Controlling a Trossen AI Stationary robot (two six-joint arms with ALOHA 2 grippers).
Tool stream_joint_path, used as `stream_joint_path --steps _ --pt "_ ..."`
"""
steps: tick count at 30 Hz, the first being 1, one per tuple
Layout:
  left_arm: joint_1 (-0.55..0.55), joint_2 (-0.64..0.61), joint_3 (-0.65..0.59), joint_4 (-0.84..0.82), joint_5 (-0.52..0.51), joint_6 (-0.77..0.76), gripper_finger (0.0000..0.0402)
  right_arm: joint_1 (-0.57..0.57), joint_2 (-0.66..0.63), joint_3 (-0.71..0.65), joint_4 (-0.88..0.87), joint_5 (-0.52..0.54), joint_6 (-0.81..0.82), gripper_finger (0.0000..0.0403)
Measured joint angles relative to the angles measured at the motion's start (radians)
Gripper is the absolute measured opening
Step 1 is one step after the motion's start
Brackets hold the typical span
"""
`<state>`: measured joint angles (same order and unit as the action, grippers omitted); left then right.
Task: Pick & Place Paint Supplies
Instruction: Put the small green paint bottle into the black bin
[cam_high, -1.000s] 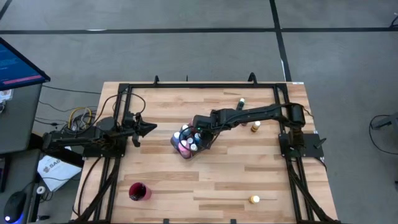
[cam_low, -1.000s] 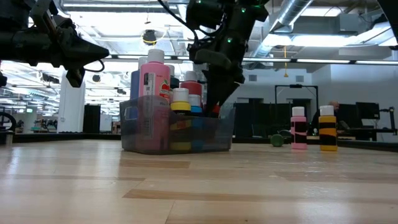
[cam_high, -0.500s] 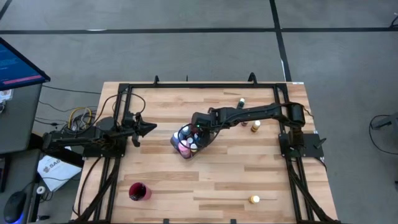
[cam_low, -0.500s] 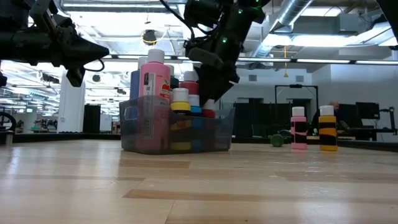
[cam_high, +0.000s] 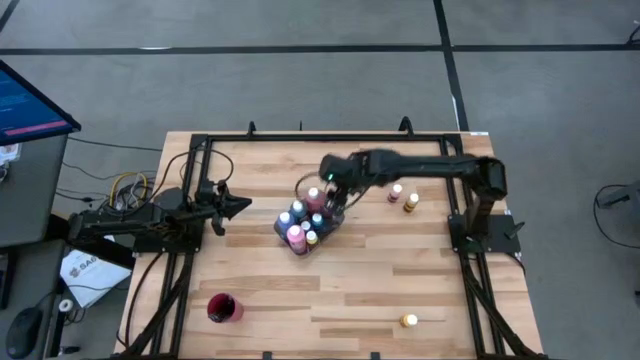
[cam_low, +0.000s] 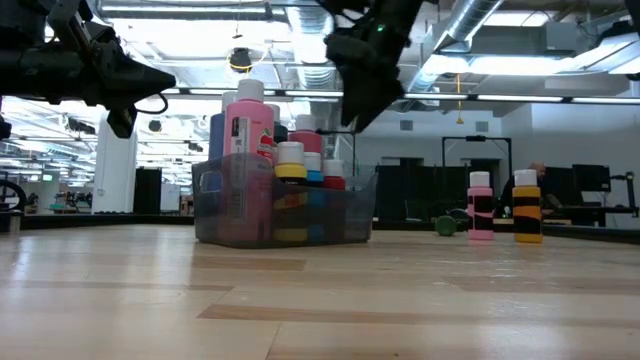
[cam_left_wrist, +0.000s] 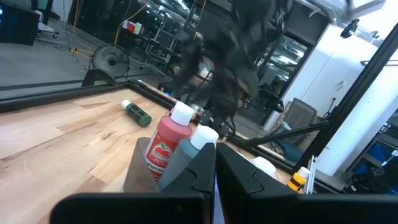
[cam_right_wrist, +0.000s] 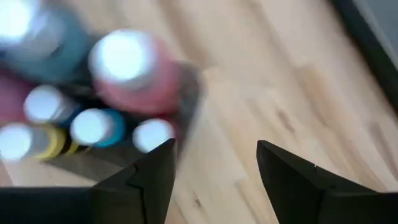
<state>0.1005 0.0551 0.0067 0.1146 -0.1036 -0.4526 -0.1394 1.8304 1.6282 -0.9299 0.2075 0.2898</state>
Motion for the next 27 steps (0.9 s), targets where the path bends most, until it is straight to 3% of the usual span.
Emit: stream_joint_path --steps 7,13,17,27 --pt "0.0 0.0 0.0 0.001 0.0 0.0 0.0003 -0.235 -0.05 0.004 -0.163 0.022 0.096 0.0224" --pt "0.0 0.0 0.0 0.002 0.0 0.0 0.0003 -0.481 -0.043 -0.056 -0.168 -0.116 0.078 0.0222" --pt "0.0 0.0 0.0 0.008 0.0 0.0 0.0003 -0.609 -0.043 -0.113 -0.154 -0.13 0.078 0.0222" --pt "0.0 0.0 0.0 0.01 0.0 0.0 0.0003 -0.699 -0.042 -0.255 -0.035 -0.19 0.196 0.0223"
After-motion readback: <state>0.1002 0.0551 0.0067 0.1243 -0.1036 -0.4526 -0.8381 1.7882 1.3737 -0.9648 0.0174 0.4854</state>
